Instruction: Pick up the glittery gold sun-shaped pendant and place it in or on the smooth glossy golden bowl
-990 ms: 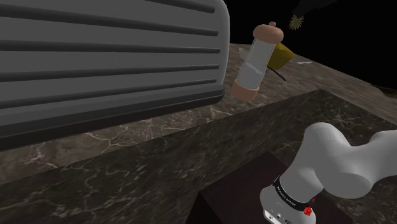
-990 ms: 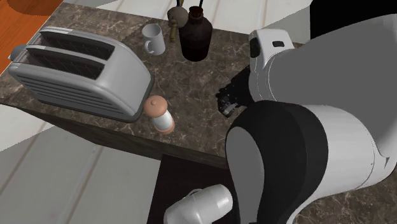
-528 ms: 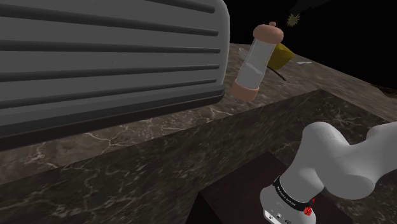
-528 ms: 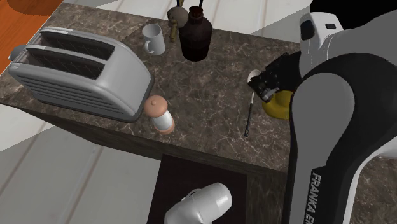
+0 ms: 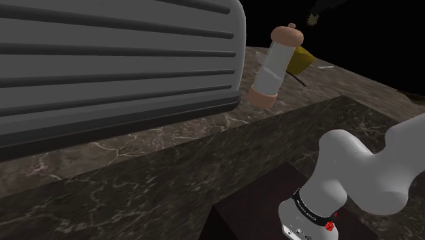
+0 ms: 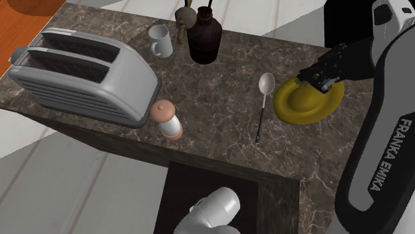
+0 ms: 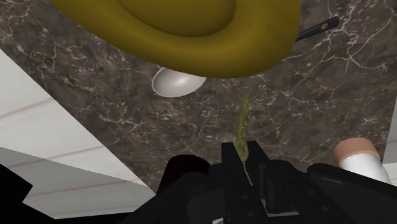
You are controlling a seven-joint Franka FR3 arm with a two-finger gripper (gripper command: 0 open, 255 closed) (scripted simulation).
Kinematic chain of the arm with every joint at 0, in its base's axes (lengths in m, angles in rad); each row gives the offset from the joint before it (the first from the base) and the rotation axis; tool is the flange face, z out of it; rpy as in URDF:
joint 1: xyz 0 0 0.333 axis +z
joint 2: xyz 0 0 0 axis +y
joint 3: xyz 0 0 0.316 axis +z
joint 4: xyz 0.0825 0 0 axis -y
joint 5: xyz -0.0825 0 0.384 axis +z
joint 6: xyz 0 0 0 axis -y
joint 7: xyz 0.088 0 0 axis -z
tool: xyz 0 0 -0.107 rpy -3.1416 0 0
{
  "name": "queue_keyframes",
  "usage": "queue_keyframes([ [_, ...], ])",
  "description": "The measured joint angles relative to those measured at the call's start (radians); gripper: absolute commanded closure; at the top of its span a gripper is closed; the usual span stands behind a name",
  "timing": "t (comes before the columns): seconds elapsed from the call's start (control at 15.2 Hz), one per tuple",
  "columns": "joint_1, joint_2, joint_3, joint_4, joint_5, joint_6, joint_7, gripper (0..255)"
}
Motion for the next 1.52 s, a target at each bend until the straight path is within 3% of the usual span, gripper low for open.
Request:
queue_keyframes([
  [0.2, 0.156, 0.063, -0.189, 0.164, 0.009, -0.054, -0.061, 255],
  [0.33, 0.322, 0.078, -0.359, 0.307, -0.007, -0.106, -0.097, 255],
  [0.4, 0.445, 0.075, -0.458, 0.409, -0.029, -0.143, -0.104, 255],
  [0.46, 0.474, 0.07, -0.479, 0.427, -0.039, -0.149, -0.109, 255],
  [1.19, 0.192, 0.032, -0.311, 0.08, -0.028, 0.044, -0.159, 255],
  [1.52, 0.12, 0.004, -0.267, -0.04, -0.039, 0.117, -0.171, 255],
])
